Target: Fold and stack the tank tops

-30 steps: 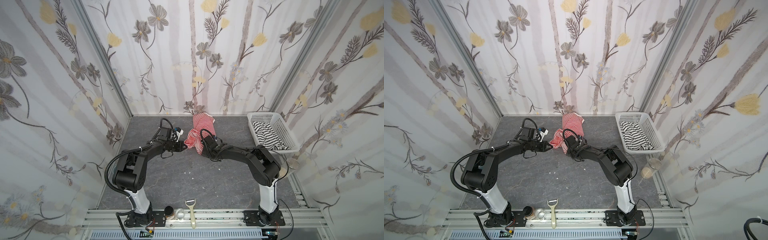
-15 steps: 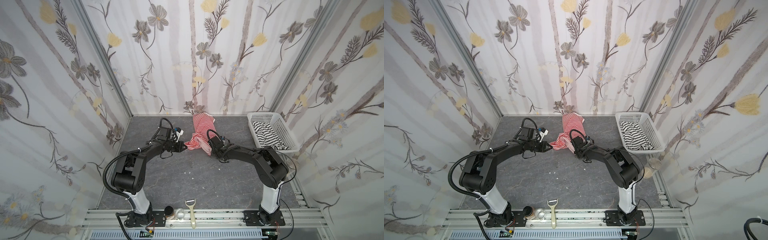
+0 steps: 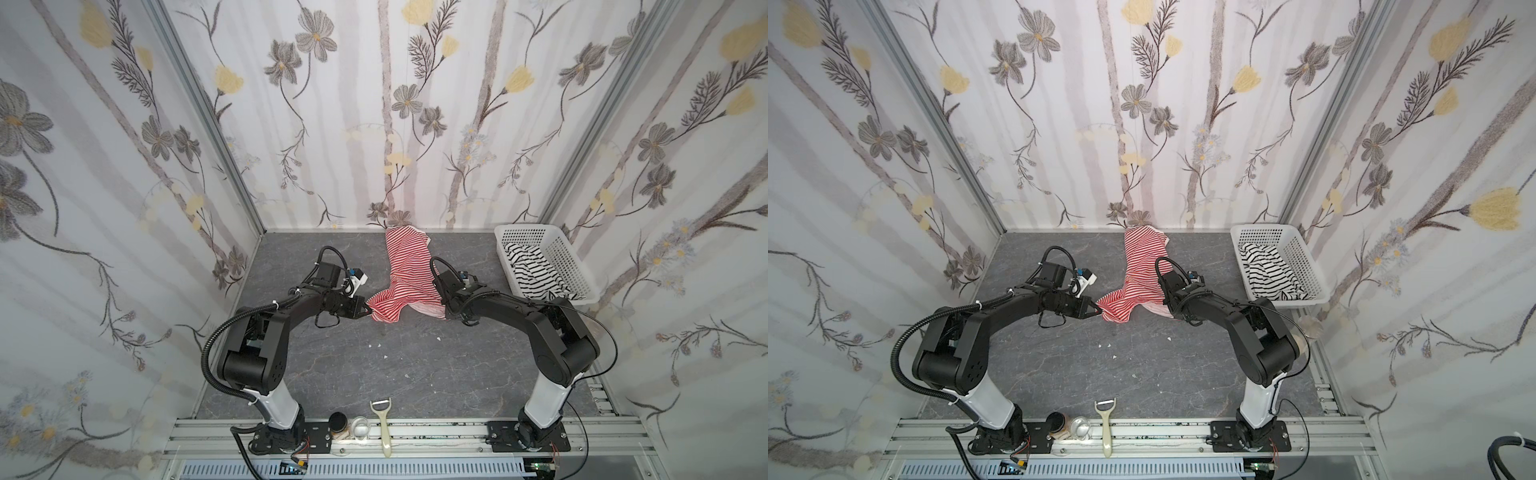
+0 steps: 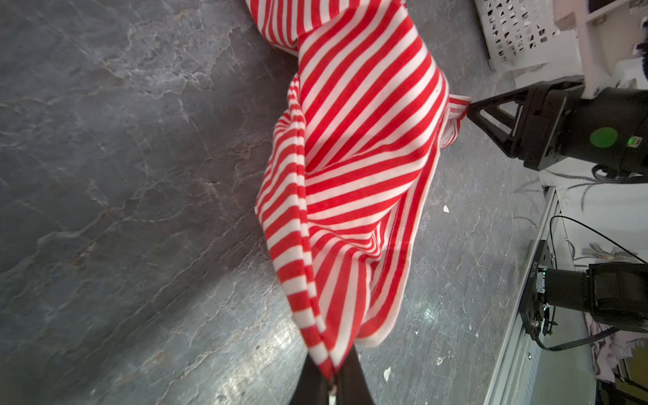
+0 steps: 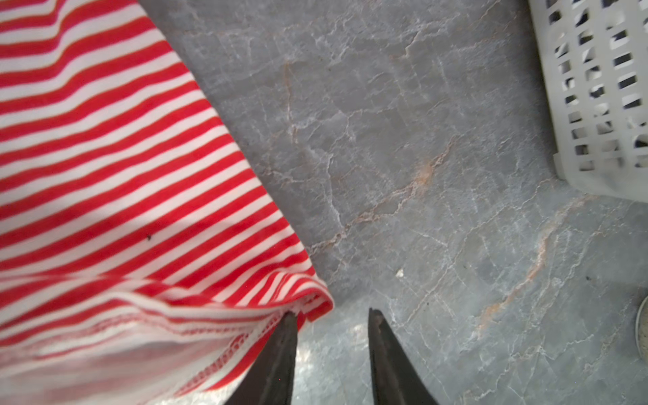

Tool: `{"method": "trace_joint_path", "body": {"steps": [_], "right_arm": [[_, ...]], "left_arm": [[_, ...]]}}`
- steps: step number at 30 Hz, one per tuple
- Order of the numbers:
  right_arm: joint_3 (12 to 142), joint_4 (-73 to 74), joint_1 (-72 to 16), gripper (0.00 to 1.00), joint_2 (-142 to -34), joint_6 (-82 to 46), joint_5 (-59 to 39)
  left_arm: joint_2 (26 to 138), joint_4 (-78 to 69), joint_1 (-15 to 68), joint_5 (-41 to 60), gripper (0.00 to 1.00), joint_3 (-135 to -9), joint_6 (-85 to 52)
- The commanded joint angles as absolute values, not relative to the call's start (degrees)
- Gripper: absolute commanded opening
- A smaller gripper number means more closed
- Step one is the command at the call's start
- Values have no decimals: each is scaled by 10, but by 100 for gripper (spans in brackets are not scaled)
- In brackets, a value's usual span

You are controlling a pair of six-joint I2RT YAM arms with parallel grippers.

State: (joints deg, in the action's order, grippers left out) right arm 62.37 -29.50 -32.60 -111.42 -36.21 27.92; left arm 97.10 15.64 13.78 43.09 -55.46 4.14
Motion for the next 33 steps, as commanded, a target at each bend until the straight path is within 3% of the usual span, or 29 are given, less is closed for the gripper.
{"method": "trace_joint_path", "body": {"steps": [1, 14, 33], "right_arm": [[586, -250, -333, 40, -1089, -407, 227], [406, -39, -302, 37, -980, -536, 112], [357, 98, -212, 35, -991, -575, -15]], "left_arm": [[975, 166, 138, 448, 0, -555, 54], [985, 166, 138, 456, 0, -556, 50], [995, 166, 138, 454, 0, -556, 48]]}}
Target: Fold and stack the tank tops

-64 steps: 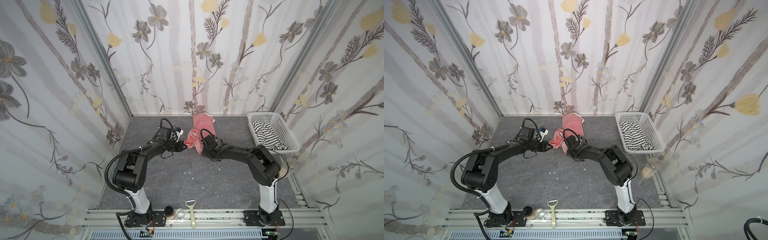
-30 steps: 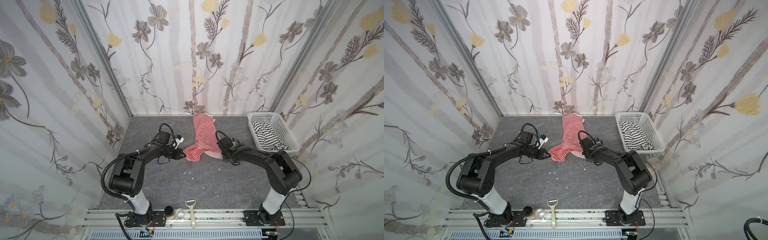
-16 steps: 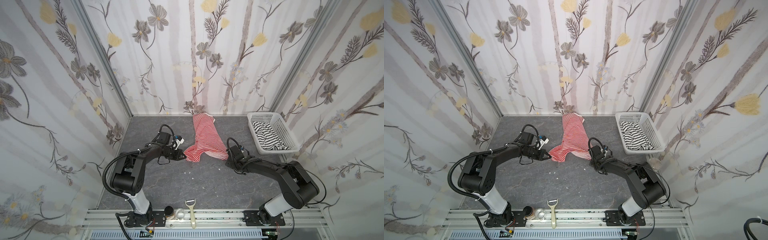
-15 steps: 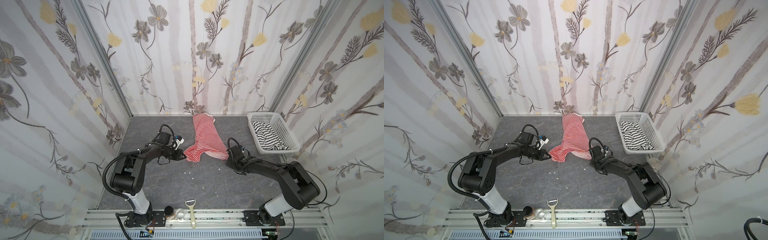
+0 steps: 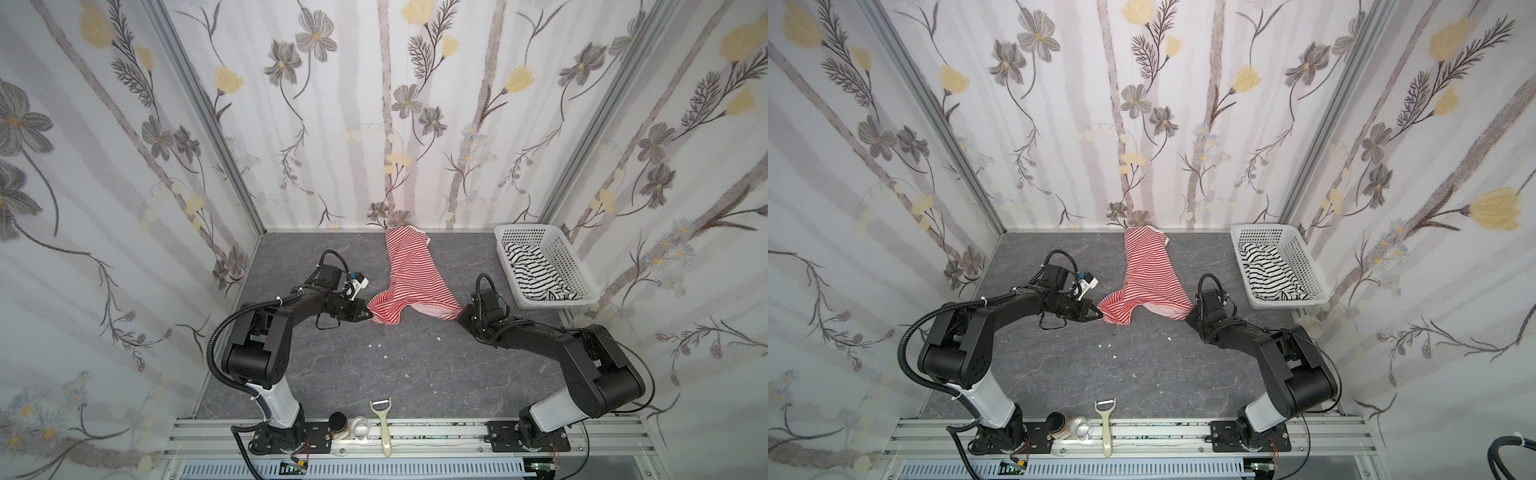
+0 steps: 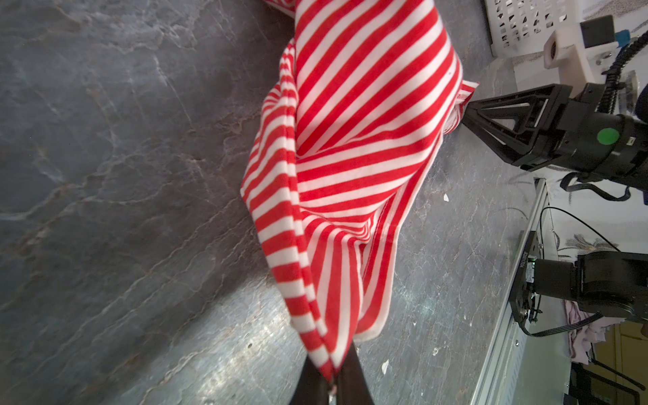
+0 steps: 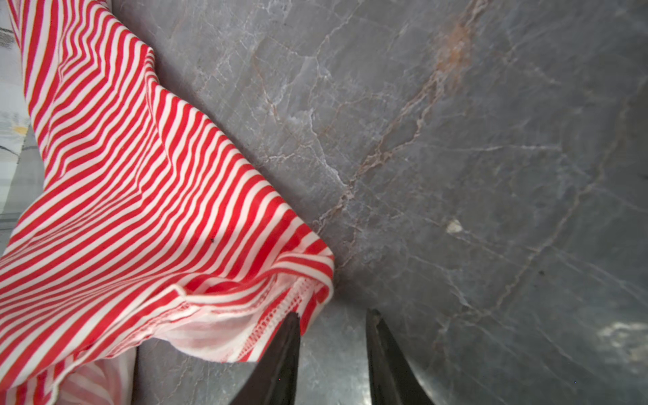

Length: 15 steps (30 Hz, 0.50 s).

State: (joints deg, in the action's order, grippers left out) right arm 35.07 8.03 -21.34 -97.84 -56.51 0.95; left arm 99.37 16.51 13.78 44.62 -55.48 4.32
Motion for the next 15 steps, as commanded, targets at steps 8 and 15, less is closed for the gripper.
{"method": "trace_joint_path", "body": {"steps": [8, 15], "right_arm": [[362, 77, -197, 30, -1011, -571, 0], [381, 65, -197, 26, -1040, -555, -6]], "left_arm": [[993, 166, 138, 452, 0, -557, 49], [992, 166, 137, 446, 0, -559, 45]]}}
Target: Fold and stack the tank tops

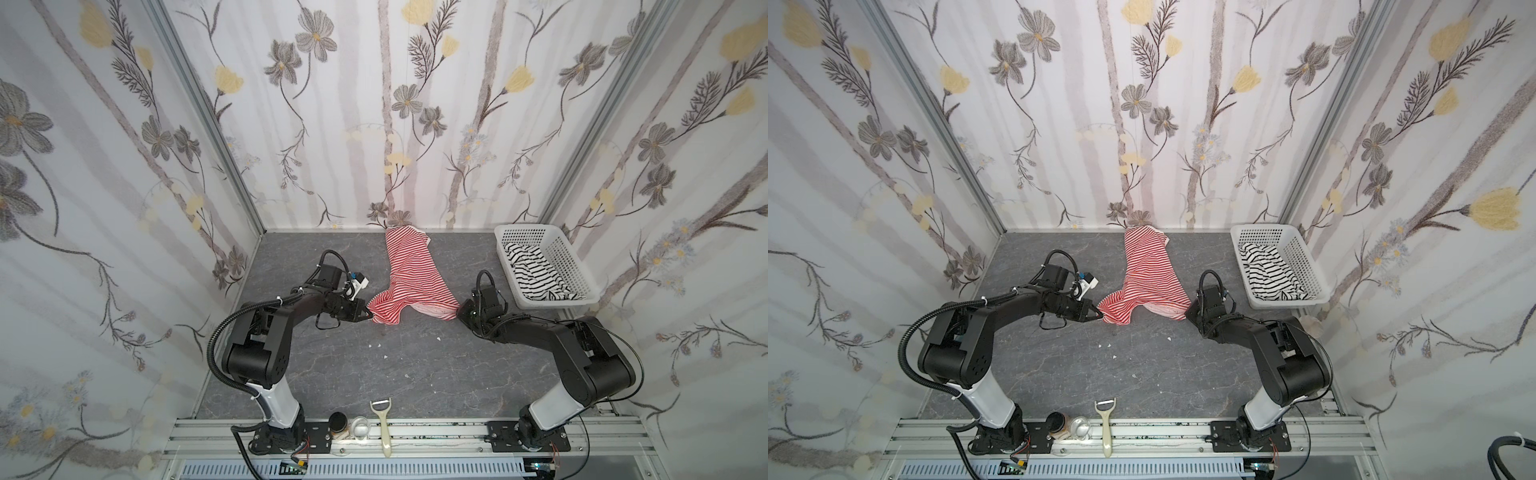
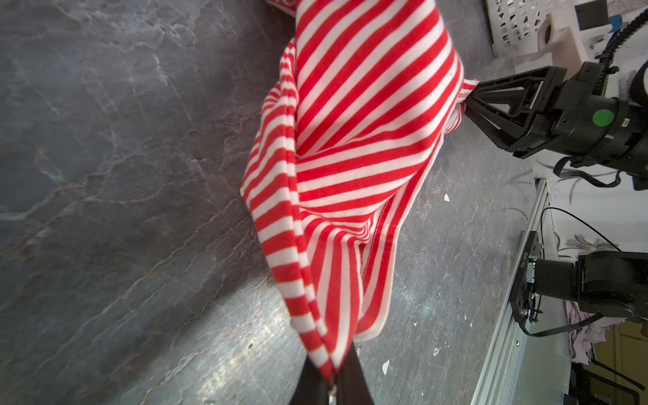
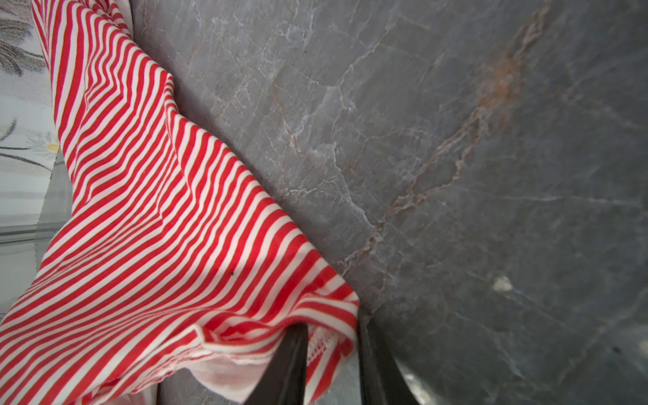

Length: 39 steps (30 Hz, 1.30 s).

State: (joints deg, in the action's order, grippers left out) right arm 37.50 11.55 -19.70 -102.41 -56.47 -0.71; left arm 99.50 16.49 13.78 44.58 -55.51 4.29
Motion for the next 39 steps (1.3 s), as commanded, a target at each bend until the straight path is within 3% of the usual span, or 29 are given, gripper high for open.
{"method": "trace_joint_path", "body": {"steps": [1, 10, 21, 24, 30, 39], "right_arm": [[386, 58, -197, 25, -1044, -550, -7], [399, 29, -196, 18, -1053, -527, 11], [428, 17, -193, 0, -1061, -482, 21], [473, -50, -197, 0, -1003, -423, 74], [649, -251, -199, 0, -899, -291, 223], [855, -326, -198, 0, -830, -188, 235]], "left_arm": [[991, 166, 138, 446, 0, -558, 45], [983, 165, 137, 440, 0, -561, 43], [992, 165, 128, 433, 0, -578, 30], [970, 169, 122, 406, 0, -599, 30], [942, 224, 75, 453, 0, -718, 6], [909, 237, 29, 496, 0, -926, -61]]}}
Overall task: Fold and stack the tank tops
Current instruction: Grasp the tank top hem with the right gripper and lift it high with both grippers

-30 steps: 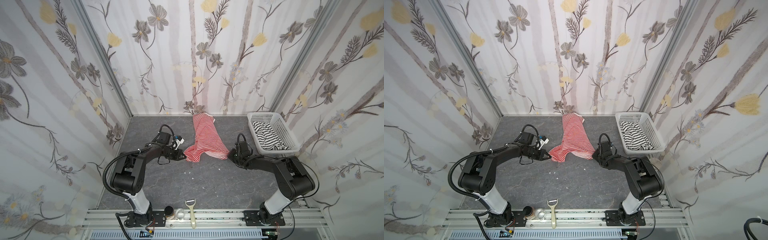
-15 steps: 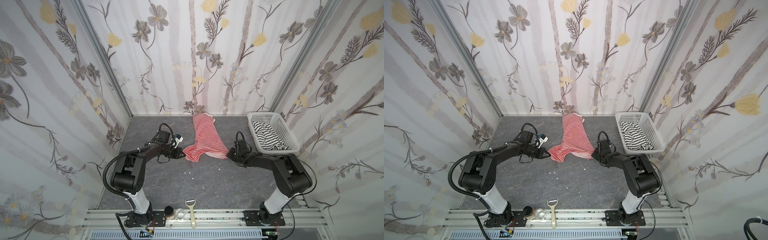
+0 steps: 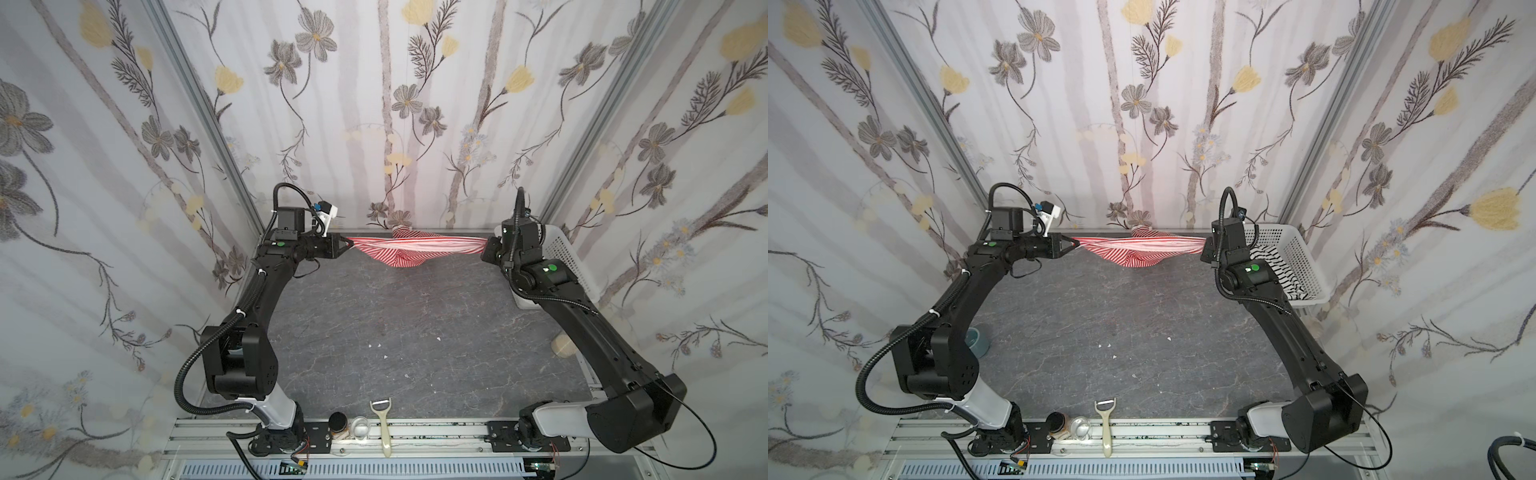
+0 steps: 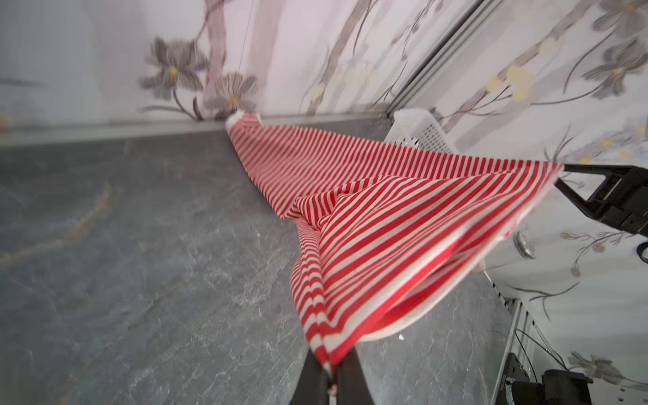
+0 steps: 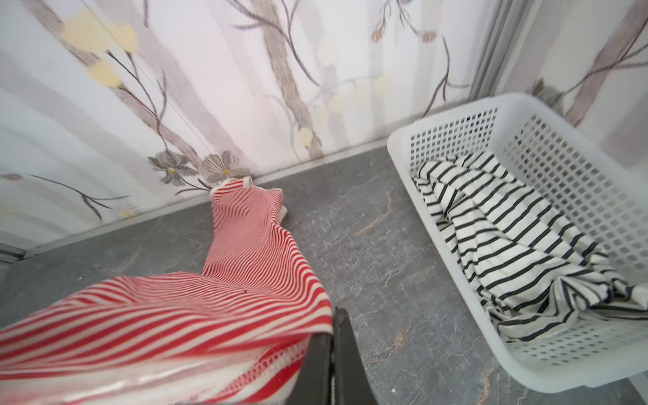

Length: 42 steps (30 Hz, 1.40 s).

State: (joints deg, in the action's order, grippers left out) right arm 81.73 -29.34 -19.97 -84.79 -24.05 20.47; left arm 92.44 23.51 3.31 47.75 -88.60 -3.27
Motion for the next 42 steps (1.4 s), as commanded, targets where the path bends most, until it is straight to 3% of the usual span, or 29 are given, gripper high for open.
{"method": "trace_joint_path", "body": {"steps": [1, 9, 16, 21, 33, 42], "right_arm": [[880, -338, -198, 0, -824, -183, 234], [1006, -399, -217, 0, -773, -189, 171], [1029, -424, -265, 0, -702, -209, 155], [1033, -430, -268, 0, -700, -215, 133], [1109, -405, -183, 0, -886, -177, 70], [1379, -412, -129, 0, -1118, -189, -15]], "left_arm": [[902, 237, 29, 492, 0, -947, -67], [826, 234, 30, 445, 0, -1026, -98], [753, 237, 28, 498, 0, -1010, -145], [759, 258, 20, 488, 0, -1058, -161], [935, 254, 22, 404, 0, -1163, -117], [1173, 251, 21, 368, 0, -1479, -146]]}}
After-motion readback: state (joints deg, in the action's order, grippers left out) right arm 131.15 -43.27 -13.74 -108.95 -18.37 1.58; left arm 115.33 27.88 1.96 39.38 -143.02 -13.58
